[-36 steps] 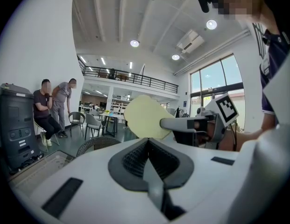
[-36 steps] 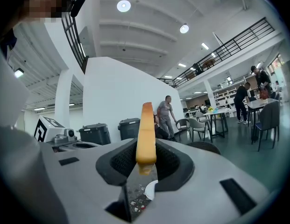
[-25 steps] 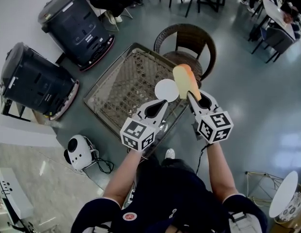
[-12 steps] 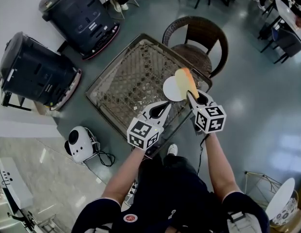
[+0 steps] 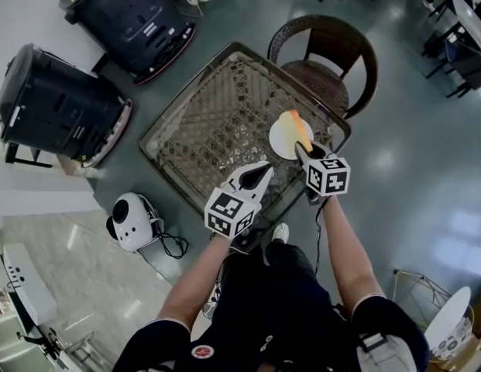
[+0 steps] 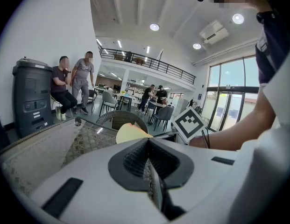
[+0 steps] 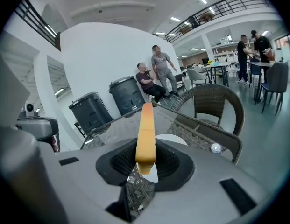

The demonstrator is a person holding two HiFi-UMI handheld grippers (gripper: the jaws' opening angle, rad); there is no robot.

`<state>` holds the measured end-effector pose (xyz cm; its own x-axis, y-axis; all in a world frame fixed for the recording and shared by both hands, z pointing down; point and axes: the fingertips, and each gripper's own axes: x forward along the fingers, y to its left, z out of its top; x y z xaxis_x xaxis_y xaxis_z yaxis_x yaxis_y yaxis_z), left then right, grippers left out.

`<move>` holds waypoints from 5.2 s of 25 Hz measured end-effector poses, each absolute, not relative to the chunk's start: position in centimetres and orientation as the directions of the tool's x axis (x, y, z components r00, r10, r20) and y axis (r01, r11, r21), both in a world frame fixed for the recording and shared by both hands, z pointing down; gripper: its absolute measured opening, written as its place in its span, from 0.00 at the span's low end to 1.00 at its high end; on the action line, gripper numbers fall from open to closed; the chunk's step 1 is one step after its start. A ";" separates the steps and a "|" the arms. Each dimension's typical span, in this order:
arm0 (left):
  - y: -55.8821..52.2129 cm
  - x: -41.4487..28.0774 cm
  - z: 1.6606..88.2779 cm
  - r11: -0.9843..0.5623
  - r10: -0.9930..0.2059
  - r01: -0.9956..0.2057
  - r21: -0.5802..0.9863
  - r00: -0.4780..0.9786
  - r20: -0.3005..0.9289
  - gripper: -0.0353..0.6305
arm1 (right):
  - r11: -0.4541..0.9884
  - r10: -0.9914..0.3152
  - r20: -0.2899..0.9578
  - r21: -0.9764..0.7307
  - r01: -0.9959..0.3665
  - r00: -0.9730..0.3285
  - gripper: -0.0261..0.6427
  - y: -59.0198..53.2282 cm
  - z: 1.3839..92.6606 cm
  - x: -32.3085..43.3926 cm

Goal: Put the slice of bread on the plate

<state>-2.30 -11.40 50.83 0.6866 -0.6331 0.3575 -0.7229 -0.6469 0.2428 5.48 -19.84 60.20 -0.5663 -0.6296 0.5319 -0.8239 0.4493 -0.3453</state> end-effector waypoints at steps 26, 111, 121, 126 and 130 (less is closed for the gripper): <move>-12.2 -3.7 54.1 -0.627 -0.599 -0.725 0.284 0.683 0.418 0.06 | 0.298 -0.555 0.553 -0.566 -0.769 -0.622 0.18 -22.4 65.6 4.7; -11.8 1.1 41.8 -0.727 -0.596 -0.633 0.267 0.775 0.212 0.06 | 0.572 -0.751 0.171 -0.315 -0.757 -0.638 0.05 -15.1 40.8 5.4; -11.5 1.1 41.2 -0.732 -0.591 -0.629 0.264 0.778 0.214 0.06 | 0.565 -0.757 0.165 -0.321 -0.760 -0.632 0.05 -14.8 40.2 5.4; -11.3 1.2 41.1 -0.733 -0.589 -0.627 0.262 0.779 0.217 0.06 | 0.562 -0.760 0.165 -0.322 -0.762 -0.629 0.05 -14.7 39.9 5.5; -11.3 1.2 41.0 -0.733 -0.589 -0.627 0.264 0.779 0.216 0.06 | 0.562 -0.760 0.163 -0.321 -0.762 -0.629 0.05 -14.7 39.8 5.5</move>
